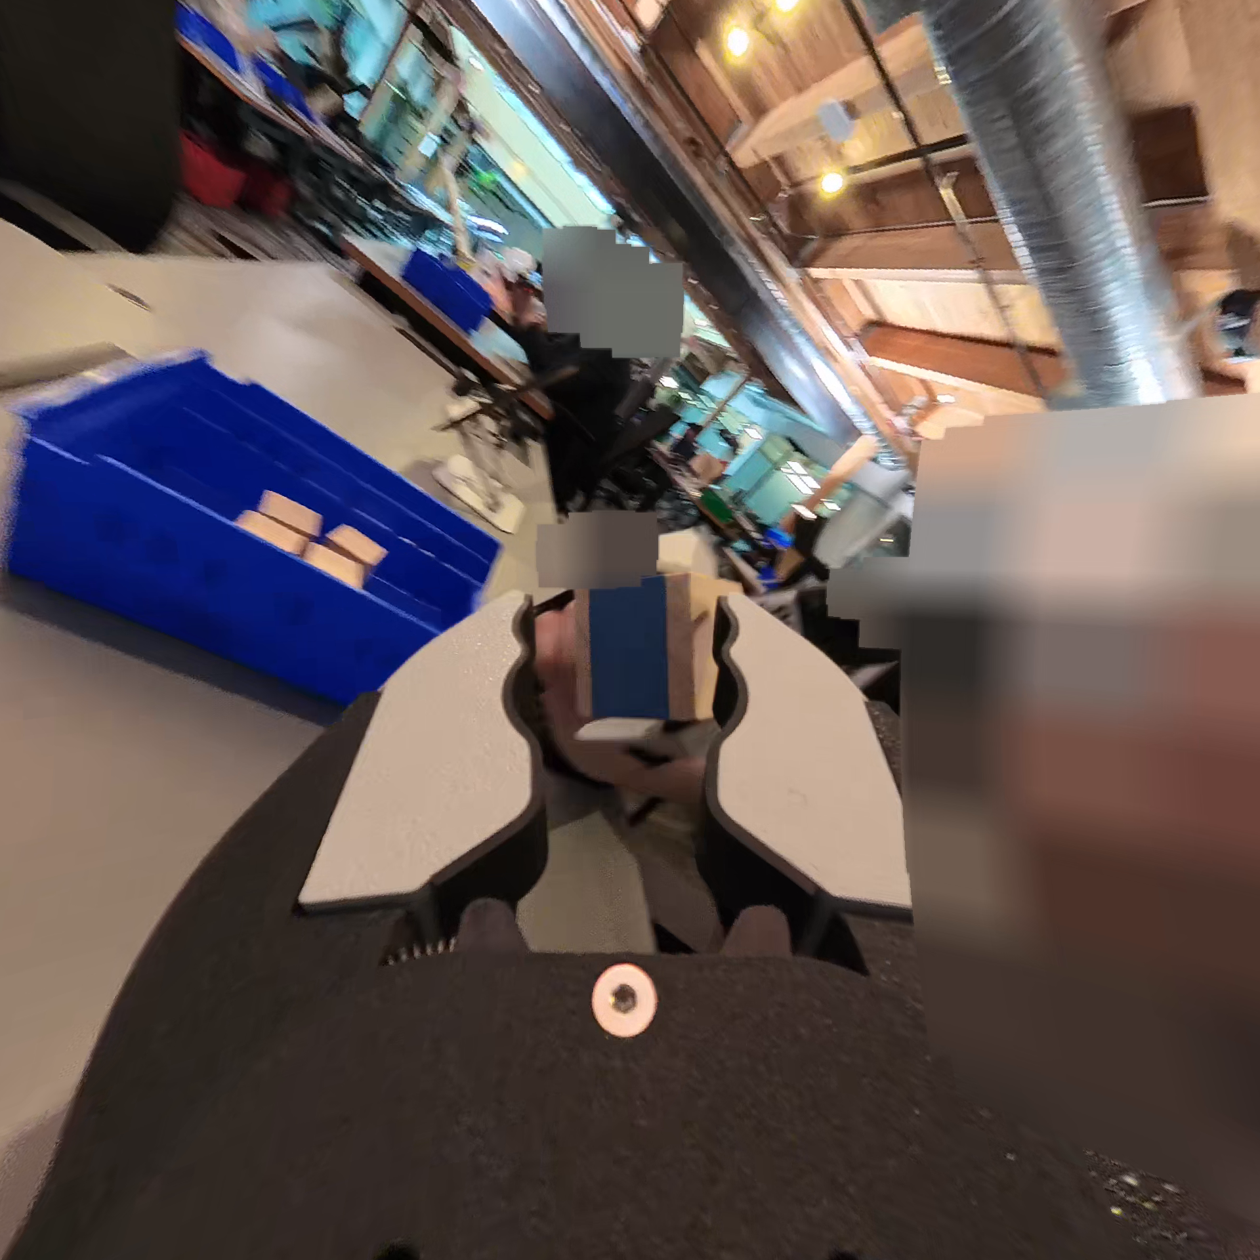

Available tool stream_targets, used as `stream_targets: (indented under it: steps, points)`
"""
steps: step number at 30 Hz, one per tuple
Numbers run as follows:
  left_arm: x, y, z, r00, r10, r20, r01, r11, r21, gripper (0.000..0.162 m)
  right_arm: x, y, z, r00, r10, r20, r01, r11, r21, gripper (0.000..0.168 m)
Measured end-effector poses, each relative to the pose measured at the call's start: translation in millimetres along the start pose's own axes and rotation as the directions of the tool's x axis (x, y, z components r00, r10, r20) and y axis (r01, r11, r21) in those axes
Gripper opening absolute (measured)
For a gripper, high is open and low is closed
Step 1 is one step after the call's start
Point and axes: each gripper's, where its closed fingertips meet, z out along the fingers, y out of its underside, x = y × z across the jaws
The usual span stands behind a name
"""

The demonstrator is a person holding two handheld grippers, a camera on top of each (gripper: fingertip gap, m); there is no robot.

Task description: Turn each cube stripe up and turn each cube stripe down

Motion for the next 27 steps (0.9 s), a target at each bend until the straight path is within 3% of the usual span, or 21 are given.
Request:
stream_targets:
  steps: [1,4,7,10,12,17,21,27]
  points:
    - [-4,-5,-7,0.998,0.041,0.051,-0.042,0.999,0.012,0.050,13,5,-2,1.000,-0.008,0.023,0.010,0.996,-0.085,0.046]
    - [-1,-23,-27,0.971,0.173,0.162,-0.183,0.982,0.046,0.048,67,51,-36,0.994,0.106,0.037,-0.077,0.881,-0.466,0.046]
    - [13,-36,-42,0.920,0.308,0.242,-0.330,0.942,0.058,0.048,92,108,-95,0.894,0.445,-0.039,-0.339,0.617,-0.710,0.046]
    - [21,-43,-52,0.843,0.427,0.327,-0.466,0.884,0.046,0.044,108,178,-155,0.847,0.482,-0.223,-0.393,0.286,-0.874,0.046]
    - [24,-46,-57,0.797,0.468,0.382,-0.521,0.852,0.043,0.044,96,215,-178,0.835,0.505,-0.217,-0.316,0.119,-0.941,0.046]
    - [23,-44,-60,0.758,0.474,0.448,-0.531,0.847,0.004,0.046,53,264,-177,0.792,0.598,-0.123,-0.124,-0.040,-0.991,0.047]
    - [17,-39,-64,0.715,0.504,0.485,-0.535,0.841,-0.084,0.047,41,290,-180,0.793,0.586,-0.166,-0.094,-0.152,-0.984,0.047]
    - [5,-45,-82,0.673,0.464,0.575,-0.505,0.857,-0.100,0.052,34,306,-186,0.786,0.599,-0.154,-0.049,-0.188,-0.981,0.047]
